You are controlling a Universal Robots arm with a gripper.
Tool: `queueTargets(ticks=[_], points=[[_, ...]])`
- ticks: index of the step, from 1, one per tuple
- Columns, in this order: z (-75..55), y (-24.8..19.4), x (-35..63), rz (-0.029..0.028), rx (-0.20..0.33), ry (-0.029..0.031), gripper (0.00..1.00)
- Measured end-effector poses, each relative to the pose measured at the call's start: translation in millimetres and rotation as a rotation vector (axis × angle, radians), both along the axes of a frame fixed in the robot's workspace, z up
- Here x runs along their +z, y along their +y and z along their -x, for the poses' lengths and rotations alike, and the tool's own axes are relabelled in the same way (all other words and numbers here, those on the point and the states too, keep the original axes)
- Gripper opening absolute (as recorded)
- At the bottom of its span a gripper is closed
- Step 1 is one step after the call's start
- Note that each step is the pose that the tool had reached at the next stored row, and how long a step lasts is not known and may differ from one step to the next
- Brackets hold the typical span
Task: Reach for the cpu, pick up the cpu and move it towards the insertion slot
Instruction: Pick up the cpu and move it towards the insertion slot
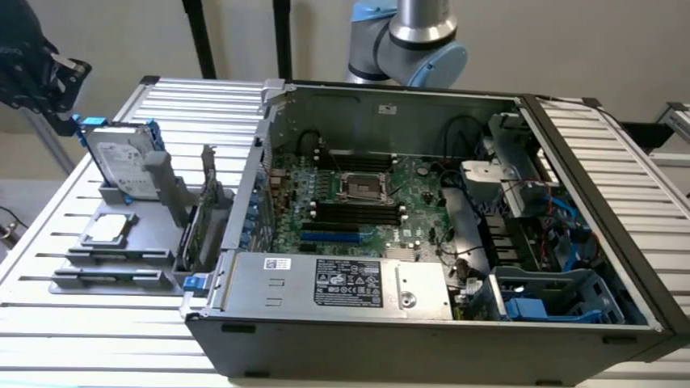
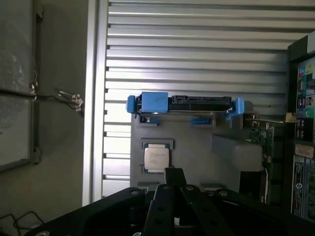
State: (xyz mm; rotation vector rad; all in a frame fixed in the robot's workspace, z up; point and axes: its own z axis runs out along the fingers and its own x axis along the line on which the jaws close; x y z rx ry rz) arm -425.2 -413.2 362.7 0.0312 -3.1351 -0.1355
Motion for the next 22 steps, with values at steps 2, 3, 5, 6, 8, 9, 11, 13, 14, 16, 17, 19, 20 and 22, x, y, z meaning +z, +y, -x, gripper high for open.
queueTargets(ticks=[2, 3, 5, 6, 8, 9, 11, 13, 14, 16, 17, 19, 20, 22], points=[[1.8, -0.7, -0.6, 0.0026, 0.001, 0.0019, 0.11], [3.3, -0.9, -0.9, 0.0042, 0.001, 0.0025, 0.11], [7.2, -1.1, -1.5, 0.0089, 0.002, 0.0032, 0.11], [9.4, -1.1, -1.8, 0.0119, 0.002, 0.0033, 0.11], [14.5, -1.1, -2.6, 0.0169, 0.003, 0.0035, 0.11], [17.9, -1.1, -3.1, 0.0195, 0.003, 0.0035, 0.11], [24.2, -1.1, -4.1, 0.0267, 0.005, 0.0034, 0.11], [25.3, -0.6, -4.5, 0.0417, 0.006, 0.0035, 0.11], [25.4, -0.1, -4.6, 0.0483, 0.007, 0.0034, 0.11], [25.4, 1.3, -4.5, 0.0565, 0.009, 0.0036, 0.11], [25.4, 1.3, -4.6, 0.0564, 0.01, 0.0035, 0.11], [25.4, 1.3, -4.6, 0.0565, 0.01, 0.0035, 0.17], [25.4, 1.3, -4.6, 0.0565, 0.01, 0.0035, 0.17], [25.4, 1.3, -4.6, 0.0565, 0.01, 0.0035, 0.3]])
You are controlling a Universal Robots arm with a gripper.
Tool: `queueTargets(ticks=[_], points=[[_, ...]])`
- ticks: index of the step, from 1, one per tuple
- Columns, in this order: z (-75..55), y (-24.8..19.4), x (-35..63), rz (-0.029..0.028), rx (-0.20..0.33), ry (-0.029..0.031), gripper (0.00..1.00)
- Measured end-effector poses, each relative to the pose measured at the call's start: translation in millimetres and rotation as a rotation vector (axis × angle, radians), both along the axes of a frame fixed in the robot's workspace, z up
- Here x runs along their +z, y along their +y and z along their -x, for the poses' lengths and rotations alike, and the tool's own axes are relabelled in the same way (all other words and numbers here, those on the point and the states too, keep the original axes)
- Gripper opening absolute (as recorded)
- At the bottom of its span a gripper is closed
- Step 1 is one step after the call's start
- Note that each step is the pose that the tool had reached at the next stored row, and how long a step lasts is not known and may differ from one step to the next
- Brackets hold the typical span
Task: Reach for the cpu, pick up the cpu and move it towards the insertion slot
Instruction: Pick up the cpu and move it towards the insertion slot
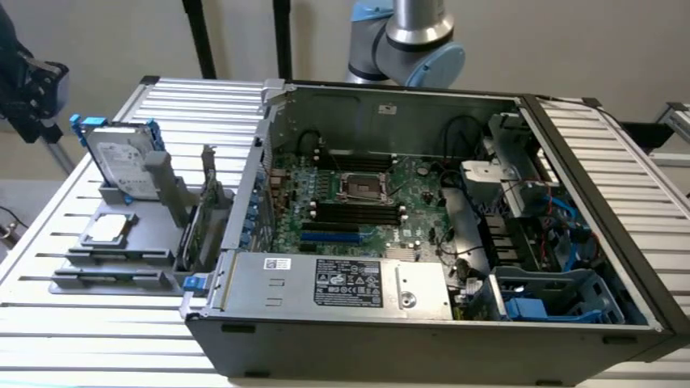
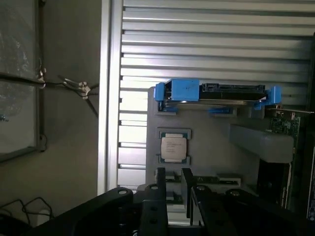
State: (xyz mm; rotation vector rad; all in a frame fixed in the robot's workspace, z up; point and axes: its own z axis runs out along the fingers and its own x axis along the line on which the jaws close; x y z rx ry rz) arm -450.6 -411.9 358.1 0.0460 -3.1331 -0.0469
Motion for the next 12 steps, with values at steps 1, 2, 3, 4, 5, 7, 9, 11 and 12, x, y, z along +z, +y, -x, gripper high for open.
queueTargets(ticks=[1, 2, 3, 4, 5, 7, 9, 11, 12], points=[[0.0, 0.0, 0.0, 0.0, 0.0, 0.0, 0.36], [0.0, 0.0, 0.0, 0.0001, 0.0, 0.0, 0.36], [0.0, 0.0, 0.0, 0.0001, 0.0, 0.0, 0.42], [0.0, 0.0, 0.0, 0.0, 0.0, 0.0, 0.47], [0.0, 0.0, 0.0, 0.0, 0.0, 0.0, 0.47], [0.0, 0.0, 0.0, 0.0001, 0.0, 0.0, 0.59], [0.0, 0.0, -1.1, 0.0, 0.0, 0.0, 0.65], [0.0, 0.0, -4.5, 0.0002, 0.0, 0.0002, 0.71], [0.0, 0.0, -6.4, 0.0001, 0.0, 0.0, 0.71]])
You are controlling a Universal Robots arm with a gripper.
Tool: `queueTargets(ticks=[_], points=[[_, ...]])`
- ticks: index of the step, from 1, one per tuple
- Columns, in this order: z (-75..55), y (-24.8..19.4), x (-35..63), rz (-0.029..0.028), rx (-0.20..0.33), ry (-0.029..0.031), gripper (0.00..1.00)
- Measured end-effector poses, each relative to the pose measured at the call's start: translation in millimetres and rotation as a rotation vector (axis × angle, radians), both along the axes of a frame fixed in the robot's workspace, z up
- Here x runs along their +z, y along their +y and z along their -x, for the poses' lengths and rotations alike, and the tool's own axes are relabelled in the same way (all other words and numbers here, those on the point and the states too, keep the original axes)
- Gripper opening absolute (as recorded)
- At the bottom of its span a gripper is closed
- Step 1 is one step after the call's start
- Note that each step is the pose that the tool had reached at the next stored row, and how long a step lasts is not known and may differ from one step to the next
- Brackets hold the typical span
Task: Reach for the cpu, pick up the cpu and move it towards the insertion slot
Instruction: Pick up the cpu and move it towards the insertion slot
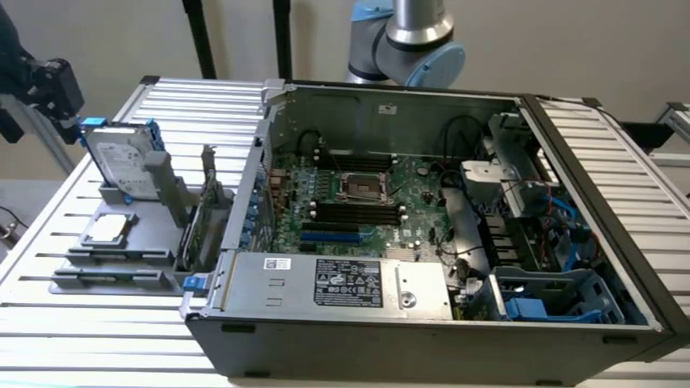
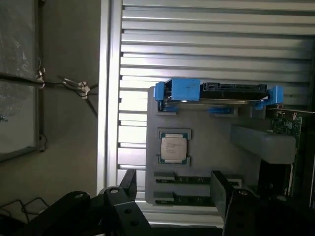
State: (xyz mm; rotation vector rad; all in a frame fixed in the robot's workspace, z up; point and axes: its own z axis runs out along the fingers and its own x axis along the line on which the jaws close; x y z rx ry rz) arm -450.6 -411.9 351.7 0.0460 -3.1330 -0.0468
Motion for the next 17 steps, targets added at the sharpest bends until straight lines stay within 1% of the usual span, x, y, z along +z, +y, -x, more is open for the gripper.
queueTargets(ticks=[17], points=[[0.0, 0.0, -31.0, 0.0, 0.0, -0.0001, 0.71]])
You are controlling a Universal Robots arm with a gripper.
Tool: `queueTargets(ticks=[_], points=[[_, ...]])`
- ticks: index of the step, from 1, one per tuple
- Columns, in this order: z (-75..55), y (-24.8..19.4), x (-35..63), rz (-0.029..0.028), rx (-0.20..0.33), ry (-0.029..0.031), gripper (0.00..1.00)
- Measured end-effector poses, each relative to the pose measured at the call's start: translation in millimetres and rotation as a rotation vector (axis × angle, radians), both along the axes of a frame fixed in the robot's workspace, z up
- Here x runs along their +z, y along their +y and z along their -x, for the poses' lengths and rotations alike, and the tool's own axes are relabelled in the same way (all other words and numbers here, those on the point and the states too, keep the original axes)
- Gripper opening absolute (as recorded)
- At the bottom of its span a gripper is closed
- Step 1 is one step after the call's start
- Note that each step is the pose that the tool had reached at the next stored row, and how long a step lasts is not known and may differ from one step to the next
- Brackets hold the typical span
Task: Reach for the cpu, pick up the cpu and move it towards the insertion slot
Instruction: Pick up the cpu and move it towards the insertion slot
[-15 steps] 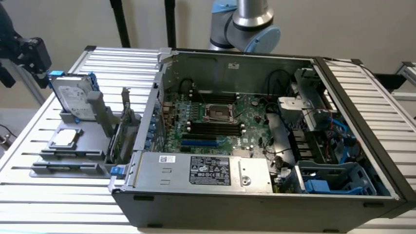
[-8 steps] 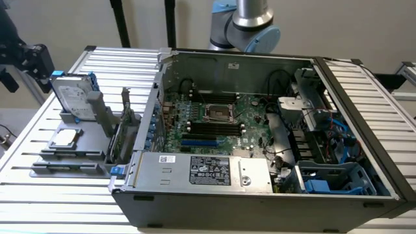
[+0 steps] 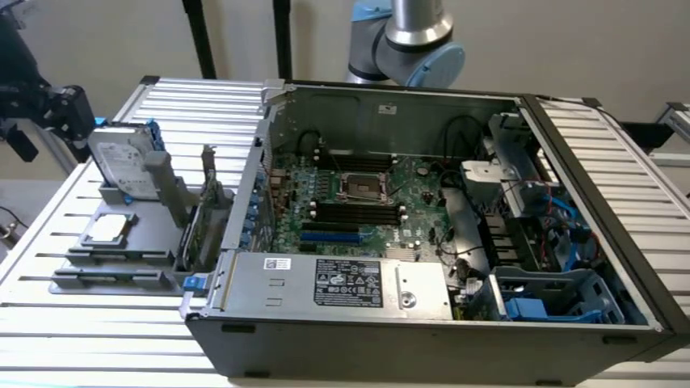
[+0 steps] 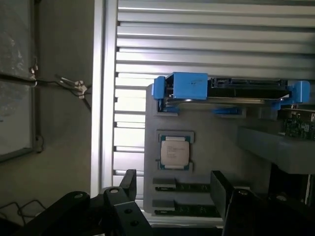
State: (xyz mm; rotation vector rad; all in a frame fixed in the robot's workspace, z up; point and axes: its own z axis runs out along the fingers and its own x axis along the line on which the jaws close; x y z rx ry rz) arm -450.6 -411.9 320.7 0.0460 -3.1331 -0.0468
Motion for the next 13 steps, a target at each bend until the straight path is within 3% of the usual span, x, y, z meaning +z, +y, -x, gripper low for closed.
queueTargets(ticks=[13], points=[[-1.1, -2.6, -23.6, 0.0, 0.0, 0.0, 0.71]])
